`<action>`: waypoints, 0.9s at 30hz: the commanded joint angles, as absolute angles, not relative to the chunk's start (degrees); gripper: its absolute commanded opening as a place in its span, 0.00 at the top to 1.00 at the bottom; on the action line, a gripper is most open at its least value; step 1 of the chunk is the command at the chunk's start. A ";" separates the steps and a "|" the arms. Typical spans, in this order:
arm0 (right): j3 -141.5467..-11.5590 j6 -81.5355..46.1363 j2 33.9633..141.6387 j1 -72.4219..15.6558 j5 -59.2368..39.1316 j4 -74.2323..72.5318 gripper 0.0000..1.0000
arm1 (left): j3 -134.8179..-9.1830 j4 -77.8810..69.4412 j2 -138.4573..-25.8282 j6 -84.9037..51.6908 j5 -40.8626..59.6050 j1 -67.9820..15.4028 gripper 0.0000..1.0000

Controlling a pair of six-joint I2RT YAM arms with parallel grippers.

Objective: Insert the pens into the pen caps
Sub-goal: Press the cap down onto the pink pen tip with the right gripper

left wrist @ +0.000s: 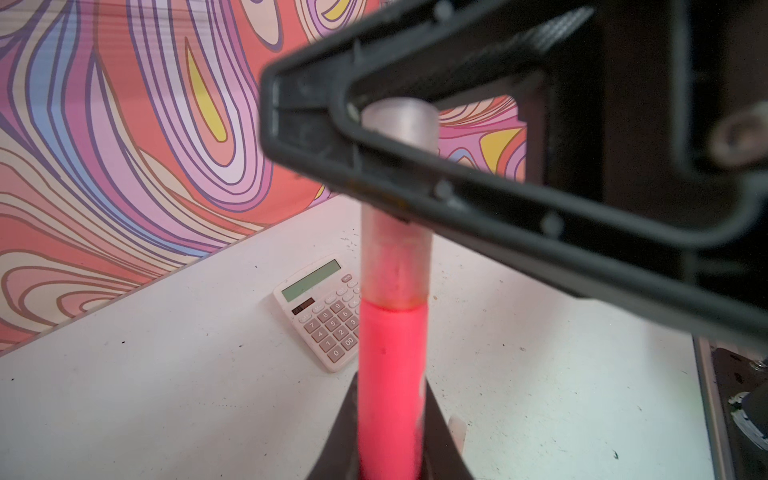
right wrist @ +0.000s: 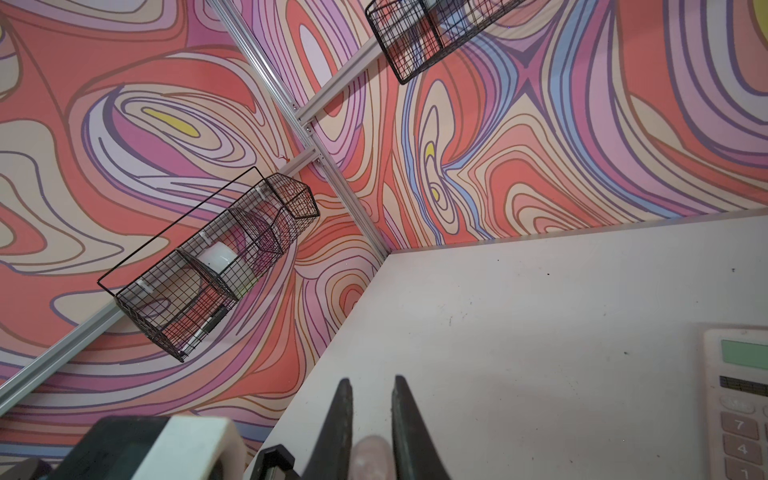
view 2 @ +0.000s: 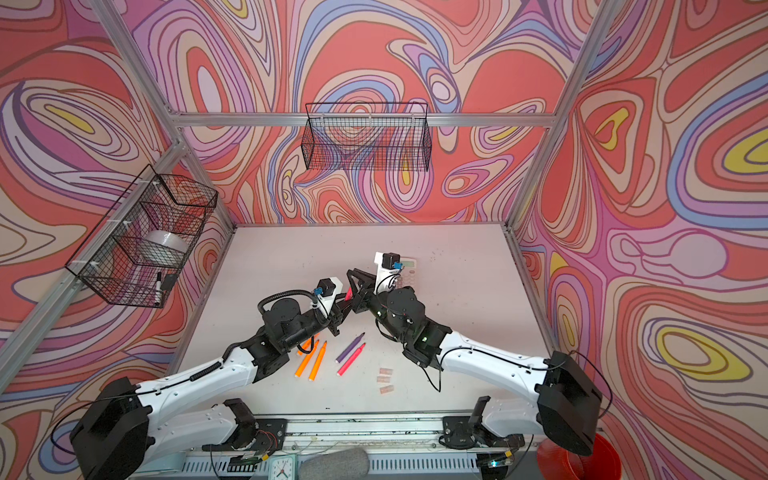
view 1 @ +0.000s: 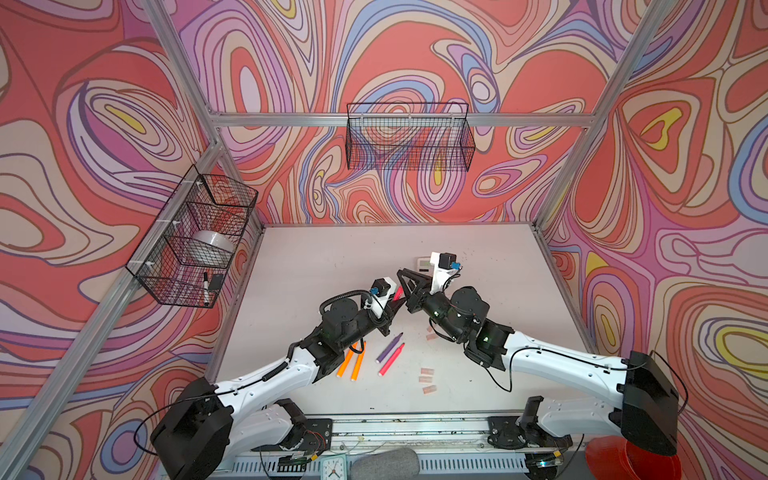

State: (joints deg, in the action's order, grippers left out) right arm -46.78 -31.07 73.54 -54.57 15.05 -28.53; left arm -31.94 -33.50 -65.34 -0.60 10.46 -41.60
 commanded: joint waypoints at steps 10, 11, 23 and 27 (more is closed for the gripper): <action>-38.89 -31.99 77.71 -60.37 0.31 -16.80 1.00 | -47.20 -49.49 -64.81 -3.68 0.25 -36.32 1.00; -38.54 -32.22 78.06 -60.47 0.18 -17.16 1.00 | -47.75 -49.95 -64.86 -3.39 -0.21 -36.06 1.00; -35.42 -33.91 79.84 -61.50 -0.94 -20.28 1.00 | -53.00 -52.67 -63.76 -2.57 -1.37 -32.96 1.00; -35.55 -34.18 80.83 -61.95 -1.14 -20.43 1.00 | -51.89 -56.25 -63.27 -3.40 -3.22 -31.73 1.00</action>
State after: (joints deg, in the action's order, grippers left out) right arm -42.65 -30.79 76.16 -54.54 16.34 -43.42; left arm -40.60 -22.00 -66.13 4.51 14.87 -38.28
